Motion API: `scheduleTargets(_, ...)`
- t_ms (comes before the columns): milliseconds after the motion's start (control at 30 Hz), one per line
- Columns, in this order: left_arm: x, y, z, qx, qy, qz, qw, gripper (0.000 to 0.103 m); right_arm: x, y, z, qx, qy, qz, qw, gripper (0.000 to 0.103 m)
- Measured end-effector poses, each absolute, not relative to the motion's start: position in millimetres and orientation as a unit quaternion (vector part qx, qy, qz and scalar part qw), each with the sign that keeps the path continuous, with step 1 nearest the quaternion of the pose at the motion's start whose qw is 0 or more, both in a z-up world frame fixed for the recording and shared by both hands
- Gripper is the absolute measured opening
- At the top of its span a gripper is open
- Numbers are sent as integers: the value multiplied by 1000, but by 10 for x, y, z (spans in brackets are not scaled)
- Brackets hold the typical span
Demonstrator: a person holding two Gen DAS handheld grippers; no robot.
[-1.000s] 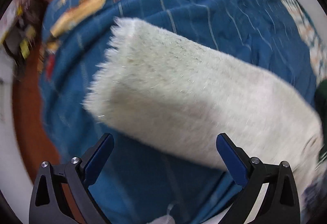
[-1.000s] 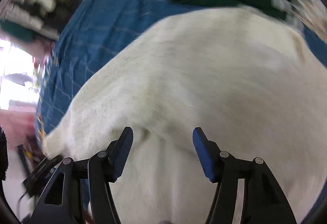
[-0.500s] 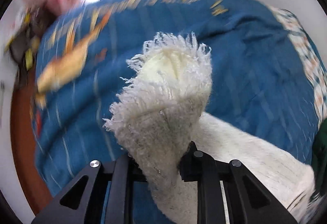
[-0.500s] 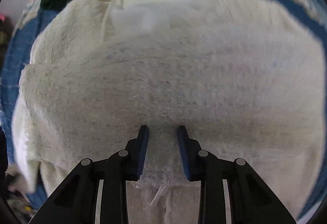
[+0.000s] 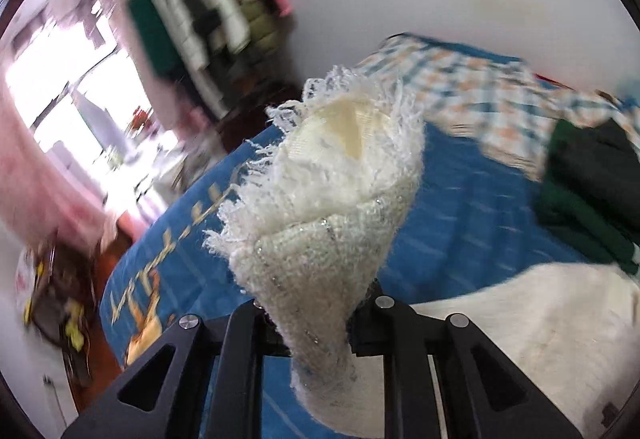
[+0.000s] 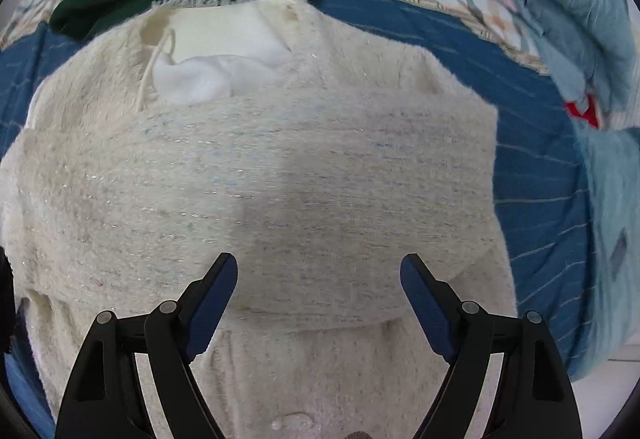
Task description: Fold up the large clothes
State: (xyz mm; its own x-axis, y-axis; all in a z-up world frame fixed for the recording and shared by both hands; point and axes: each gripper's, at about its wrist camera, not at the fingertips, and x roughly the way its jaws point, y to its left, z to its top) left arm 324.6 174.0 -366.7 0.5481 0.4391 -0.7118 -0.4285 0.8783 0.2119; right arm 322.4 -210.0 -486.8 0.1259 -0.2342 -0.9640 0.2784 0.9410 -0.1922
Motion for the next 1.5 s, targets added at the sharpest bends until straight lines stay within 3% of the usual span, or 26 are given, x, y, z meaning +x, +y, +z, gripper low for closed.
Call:
scheduleTargets(100,3290,1344,-3622,19,403,204,892,13,3165,-2352,-4850,51,640,-154,751,85)
scheduleTargets(300,3432,-293,-3697,11,431,74,899,13,2875,-3102,-4668,58,632,-160,756,85)
scheduleTargets(500,3333,-1933,-4264,38,489,-49,870,13,2480,-3901,-4642,70,638,-184,744,85)
scheduleTargets(633,3251,-2485,-4742,72,538,-76,837,16,2246,-4382,-4783,92,655,-195,724,85)
scheduleTargets(733,3161,-2607,-4994,106,555,-67,822,28,2072,-4728,-4838,157,654,-178,718,85)
scheduleTargets(767,3128,-2613,-5044,106,561,-73,818,50,2036,-4823,-4852,183,651,-166,717,85)
scheduleTargets(800,3123,-2622,-5053,100,565,-80,815,82,2016,-4895,-4867,202,649,-156,717,85)
scheduleTargets(833,3111,-2600,-5037,86,569,-91,813,92,1985,-4991,-4875,231,644,-139,716,85)
scheduleTargets(1033,2999,-2338,-4679,43,558,-72,826,94,2092,-5005,-4805,245,638,-59,728,85)
scheduleTargets(1233,2698,-1557,-4410,28,545,31,837,94,2639,-4426,-4901,159,660,32,733,85)
scheduleTargets(1300,2544,-1264,-4471,41,546,72,834,94,2793,-4221,-5048,120,673,50,728,70)
scheduleTargets(1333,2463,-1061,-4572,58,553,100,825,94,2868,-4134,-5152,99,681,52,724,34)
scheduleTargets(1367,2430,-916,-4671,66,561,116,817,94,2939,-4111,-5261,92,690,50,717,18)
scheduleTargets(1500,2354,-374,-5031,66,585,169,791,94,2876,-4615,-5361,208,666,-7,717,19)
